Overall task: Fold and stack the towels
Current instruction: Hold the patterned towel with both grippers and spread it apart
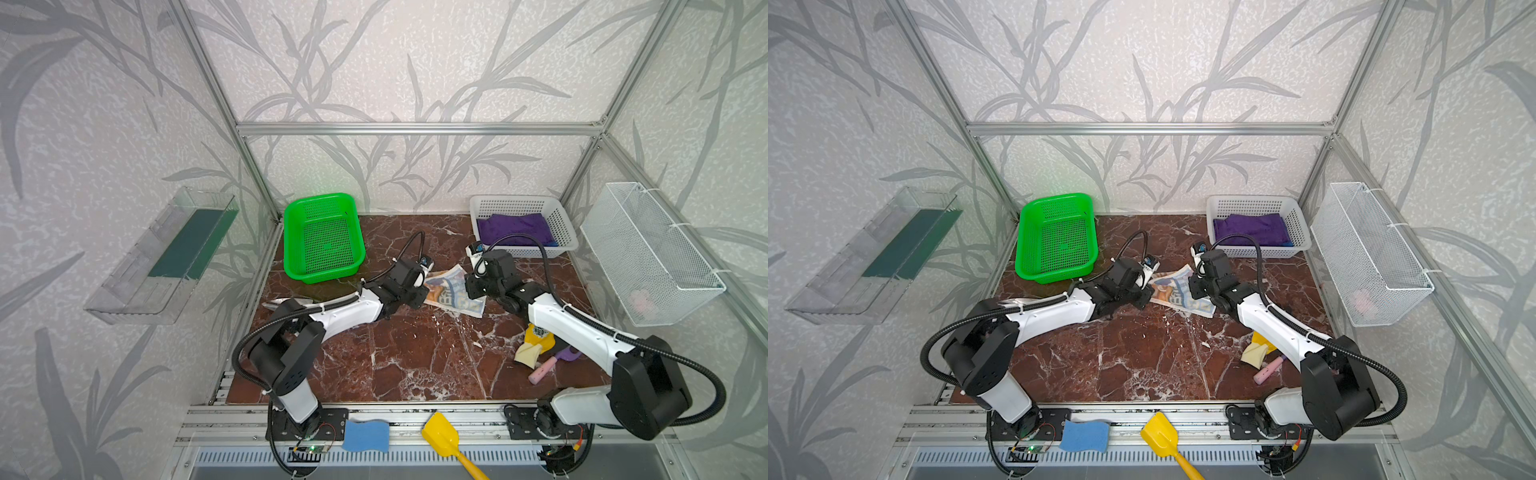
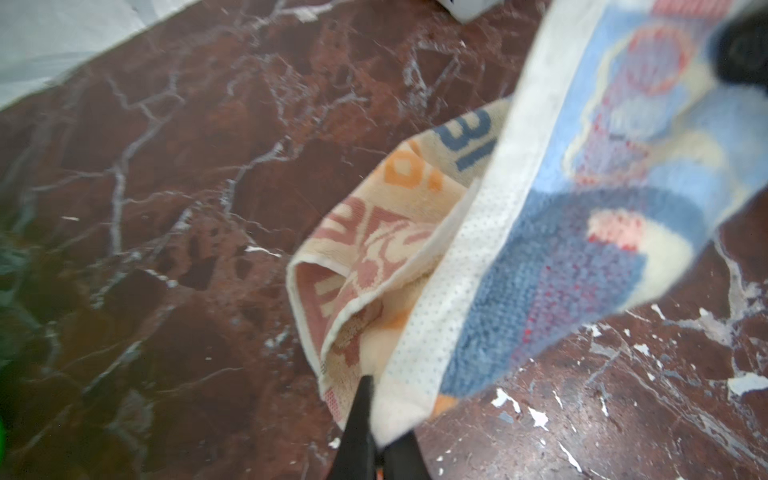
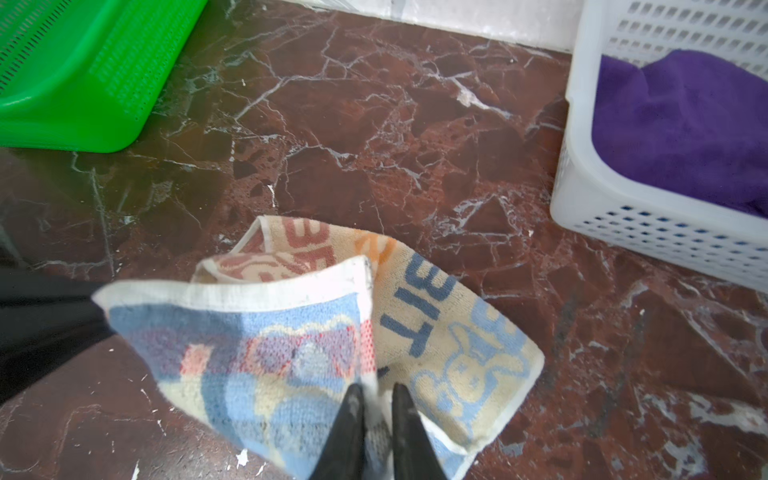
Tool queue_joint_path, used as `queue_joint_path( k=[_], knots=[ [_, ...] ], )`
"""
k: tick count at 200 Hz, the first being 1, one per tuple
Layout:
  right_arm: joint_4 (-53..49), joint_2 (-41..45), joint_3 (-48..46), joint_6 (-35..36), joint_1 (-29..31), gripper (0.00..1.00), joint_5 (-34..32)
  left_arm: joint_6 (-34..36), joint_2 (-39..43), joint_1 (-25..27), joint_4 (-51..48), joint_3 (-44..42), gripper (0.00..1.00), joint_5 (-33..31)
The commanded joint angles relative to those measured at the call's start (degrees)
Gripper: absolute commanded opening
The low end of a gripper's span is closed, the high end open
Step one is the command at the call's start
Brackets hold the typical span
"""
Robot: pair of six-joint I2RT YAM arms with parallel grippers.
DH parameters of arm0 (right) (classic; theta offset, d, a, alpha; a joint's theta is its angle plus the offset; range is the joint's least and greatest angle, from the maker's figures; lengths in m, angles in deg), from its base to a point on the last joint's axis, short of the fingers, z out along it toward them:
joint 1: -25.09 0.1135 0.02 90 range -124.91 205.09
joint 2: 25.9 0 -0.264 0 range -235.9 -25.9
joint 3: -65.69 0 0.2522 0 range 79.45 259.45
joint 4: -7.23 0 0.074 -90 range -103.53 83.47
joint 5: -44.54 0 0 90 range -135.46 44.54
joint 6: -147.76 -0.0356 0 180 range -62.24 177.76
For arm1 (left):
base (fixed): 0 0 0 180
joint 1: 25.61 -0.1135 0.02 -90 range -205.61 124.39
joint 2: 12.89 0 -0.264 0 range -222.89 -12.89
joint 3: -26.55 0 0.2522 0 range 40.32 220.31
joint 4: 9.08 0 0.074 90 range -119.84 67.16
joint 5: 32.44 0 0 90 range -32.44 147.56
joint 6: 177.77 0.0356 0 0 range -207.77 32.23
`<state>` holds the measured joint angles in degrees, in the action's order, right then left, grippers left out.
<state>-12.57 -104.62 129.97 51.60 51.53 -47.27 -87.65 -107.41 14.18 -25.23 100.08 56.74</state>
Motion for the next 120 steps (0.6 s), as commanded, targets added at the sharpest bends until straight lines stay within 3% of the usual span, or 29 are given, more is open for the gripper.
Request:
queue_joint_path(
  k=[1, 61, 82, 120],
  knots=[
    [4.9, 1.6, 2.2, 1.9, -0.6, 0.16, 3.0, 2.7, 4.4, -1.7, -3.7, 2.6, 0.00, -2.6],
    [10.4, 1.7, 3.7, 7.0, -1.6, 0.17, 13.9, 8.6, 9.7, -4.1, -10.1, 3.5, 0.00, -6.0],
    [9.6, 1.6, 3.1, 8.2, -1.5, 0.23, 18.6, 8.2, 10.6, -4.0, -12.6, 1.1, 0.00, -3.2],
    [7.0, 0.2, 3.4, 14.9, -1.5, 0.43, 23.5, 8.4, 13.7, -2.3, -6.5, -10.1, 0.00, 10.2]
  ],
)
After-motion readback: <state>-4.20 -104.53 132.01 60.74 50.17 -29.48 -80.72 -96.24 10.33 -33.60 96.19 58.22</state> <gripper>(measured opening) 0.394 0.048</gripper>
